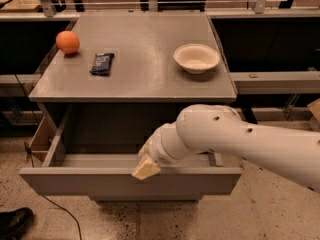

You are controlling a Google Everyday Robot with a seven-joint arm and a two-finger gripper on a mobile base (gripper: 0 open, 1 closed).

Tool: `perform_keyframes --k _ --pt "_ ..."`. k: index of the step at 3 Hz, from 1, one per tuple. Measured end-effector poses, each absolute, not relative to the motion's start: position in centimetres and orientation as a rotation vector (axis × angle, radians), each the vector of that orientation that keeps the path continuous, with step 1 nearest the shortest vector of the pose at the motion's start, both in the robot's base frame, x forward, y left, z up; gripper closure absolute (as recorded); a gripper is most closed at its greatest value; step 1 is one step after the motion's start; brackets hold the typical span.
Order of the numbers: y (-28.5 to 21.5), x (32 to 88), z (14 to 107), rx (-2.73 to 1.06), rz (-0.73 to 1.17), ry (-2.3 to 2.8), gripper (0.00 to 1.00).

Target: Close top drawer

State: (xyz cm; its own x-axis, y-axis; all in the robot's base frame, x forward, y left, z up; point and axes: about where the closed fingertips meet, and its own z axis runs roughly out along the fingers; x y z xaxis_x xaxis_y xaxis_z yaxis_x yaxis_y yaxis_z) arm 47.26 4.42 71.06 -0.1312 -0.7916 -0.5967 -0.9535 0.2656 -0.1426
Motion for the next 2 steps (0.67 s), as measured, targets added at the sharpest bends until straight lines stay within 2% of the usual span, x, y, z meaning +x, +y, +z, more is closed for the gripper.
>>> perform_keyframes --k 1,2 --pt "3.5 49.3 73.5 -1.539 0.319 1.926 0.10" --pt "1.3 48.3 75.3 -1.537 0.294 1.935 0.11"
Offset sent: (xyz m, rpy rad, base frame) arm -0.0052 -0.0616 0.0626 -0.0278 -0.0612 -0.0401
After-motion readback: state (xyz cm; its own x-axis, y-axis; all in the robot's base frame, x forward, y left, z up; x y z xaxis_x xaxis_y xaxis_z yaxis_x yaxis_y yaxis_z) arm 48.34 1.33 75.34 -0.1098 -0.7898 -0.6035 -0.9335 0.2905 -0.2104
